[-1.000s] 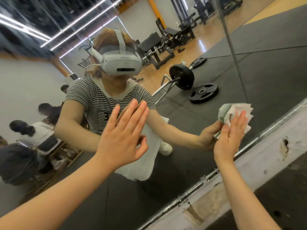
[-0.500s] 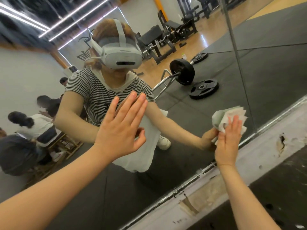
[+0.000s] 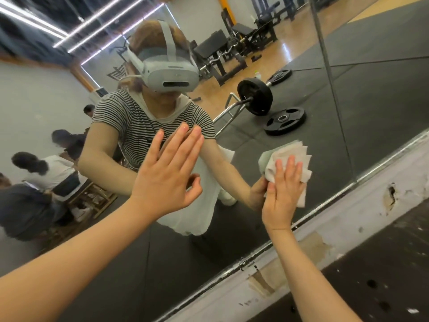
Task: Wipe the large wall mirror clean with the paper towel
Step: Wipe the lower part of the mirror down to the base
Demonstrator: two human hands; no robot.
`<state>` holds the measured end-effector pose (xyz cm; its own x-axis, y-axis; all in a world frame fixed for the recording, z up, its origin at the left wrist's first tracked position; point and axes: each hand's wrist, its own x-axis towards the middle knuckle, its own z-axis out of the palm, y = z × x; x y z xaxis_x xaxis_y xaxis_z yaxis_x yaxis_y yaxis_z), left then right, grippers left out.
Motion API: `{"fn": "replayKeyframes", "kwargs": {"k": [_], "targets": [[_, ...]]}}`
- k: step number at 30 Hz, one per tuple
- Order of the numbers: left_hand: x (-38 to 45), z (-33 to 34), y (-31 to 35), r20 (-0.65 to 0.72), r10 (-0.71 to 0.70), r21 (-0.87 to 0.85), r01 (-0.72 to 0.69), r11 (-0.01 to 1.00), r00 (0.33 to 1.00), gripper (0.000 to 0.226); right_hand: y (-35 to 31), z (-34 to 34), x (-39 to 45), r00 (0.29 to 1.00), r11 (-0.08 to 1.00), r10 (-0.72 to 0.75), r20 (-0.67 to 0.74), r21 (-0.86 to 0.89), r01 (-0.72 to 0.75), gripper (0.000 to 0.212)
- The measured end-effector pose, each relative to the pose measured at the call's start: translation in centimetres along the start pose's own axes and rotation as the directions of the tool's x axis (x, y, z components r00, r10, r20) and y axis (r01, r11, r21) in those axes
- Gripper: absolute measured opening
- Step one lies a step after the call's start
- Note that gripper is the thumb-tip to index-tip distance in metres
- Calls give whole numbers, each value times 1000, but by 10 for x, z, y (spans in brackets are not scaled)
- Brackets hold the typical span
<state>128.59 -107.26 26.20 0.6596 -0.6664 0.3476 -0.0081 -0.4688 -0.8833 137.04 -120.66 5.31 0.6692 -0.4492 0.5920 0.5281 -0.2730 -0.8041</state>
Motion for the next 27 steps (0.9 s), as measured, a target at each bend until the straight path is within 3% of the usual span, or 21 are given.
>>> {"fn": "replayKeyframes", "kwargs": {"k": [3,7,9,11,14,16,19,21,23,25,27], "targets": [[0,0,0,2,5,8,-5,1000,1000,72,18,-7,6,999,999,28,-37,26,-27,51],[-1,0,0,-1,5,9,-5,1000,1000,73,54,-29,15,943,939,322,-82,153,-307,51],[0,0,0,1,3,7,-4,1000,1000,74,61,-35,17,915,907,397,-68,183,-380,53],[0,0,0,1,2,5,-2,1000,1000,73,57,-37,24,851,841,518,-85,233,-489,53],[1,-1,1,7,-3,-1,3,1000,1000,73,32,-35,45,696,685,712,-93,309,-659,49],[1,-1,1,9,-8,0,8,1000,1000,73,4,-33,61,753,738,652,-86,299,-605,50],[1,0,1,2,-5,6,5,1000,1000,73,-48,-32,87,938,927,341,52,148,-345,56],[1,-1,1,2,-4,4,4,1000,1000,73,-75,-33,101,967,978,168,192,89,-187,57],[1,-1,1,2,-5,2,5,1000,1000,72,-76,-32,106,981,997,50,190,41,-58,54],[2,-1,1,1,-5,-1,5,1000,1000,72,-58,-33,100,992,999,35,123,-10,-34,51],[2,-1,1,-8,-9,-4,9,1000,1000,72,-36,-34,90,984,988,155,83,-5,-155,49]]}}
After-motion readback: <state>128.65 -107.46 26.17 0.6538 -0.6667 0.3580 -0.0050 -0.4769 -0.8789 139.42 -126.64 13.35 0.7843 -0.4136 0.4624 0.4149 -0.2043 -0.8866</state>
